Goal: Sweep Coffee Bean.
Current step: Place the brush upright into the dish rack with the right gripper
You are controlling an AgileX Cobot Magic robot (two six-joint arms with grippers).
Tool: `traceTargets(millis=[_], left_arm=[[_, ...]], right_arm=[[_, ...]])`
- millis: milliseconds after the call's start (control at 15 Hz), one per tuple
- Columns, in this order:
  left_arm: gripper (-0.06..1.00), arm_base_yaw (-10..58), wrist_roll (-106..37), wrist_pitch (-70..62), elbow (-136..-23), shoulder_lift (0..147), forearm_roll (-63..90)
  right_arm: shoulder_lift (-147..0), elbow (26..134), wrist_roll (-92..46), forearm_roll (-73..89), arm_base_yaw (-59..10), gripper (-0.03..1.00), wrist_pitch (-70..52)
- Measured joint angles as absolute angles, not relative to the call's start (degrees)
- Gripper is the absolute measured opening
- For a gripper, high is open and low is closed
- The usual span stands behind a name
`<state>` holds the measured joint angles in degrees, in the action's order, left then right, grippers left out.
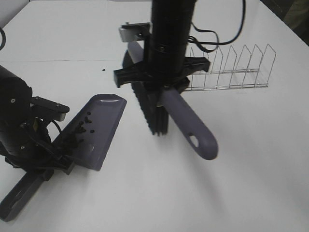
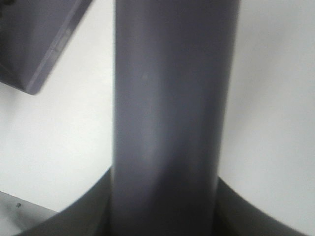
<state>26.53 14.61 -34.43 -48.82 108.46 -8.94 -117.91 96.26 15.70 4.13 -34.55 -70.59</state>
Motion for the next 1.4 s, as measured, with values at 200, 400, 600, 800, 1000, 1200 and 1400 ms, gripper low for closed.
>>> traceTargets(millis=[200,400,600,800,1000,1200,1400], left_arm=[[0.31,26.5,14.6,-34.4,-48.8,108.5,-8.9],[0.31,26.5,14.6,-35.0,-48.9,108.5,-8.9],[0.31,26.5,14.7,-35.2,-48.9,108.5,-8.9],[0.31,26.5,14.7,-35.4,-48.9,108.5,-8.3],[0.31,26.5,14.7,-36.2,-49.0,108.5,-7.4],[0.31,26.6,14.7,-36.7,-49.0,108.6,-7.4],[0.31,26.6,14.7,-37.0,-49.1,108.7,-7.4]], right_arm=[[-110.5,82.6,14.8,4.1,-27.2,0.29,-70.5],[-106.5,71.7,9.8,3.2,-13.5,0.29,-70.6],[-106.7,72.4,6.4,2.6,-6.5,0.29,-70.5],[-108.7,74.4,2.2,2.4,-2.9,0.29,-70.4],[-113.4,77.1,0.7,2.6,-2.9,0.29,-70.4],[-117.0,81.6,0.6,2.6,-2.9,0.29,-70.1],[-120.3,87.4,1.2,2.1,-2.9,0.29,-70.0]])
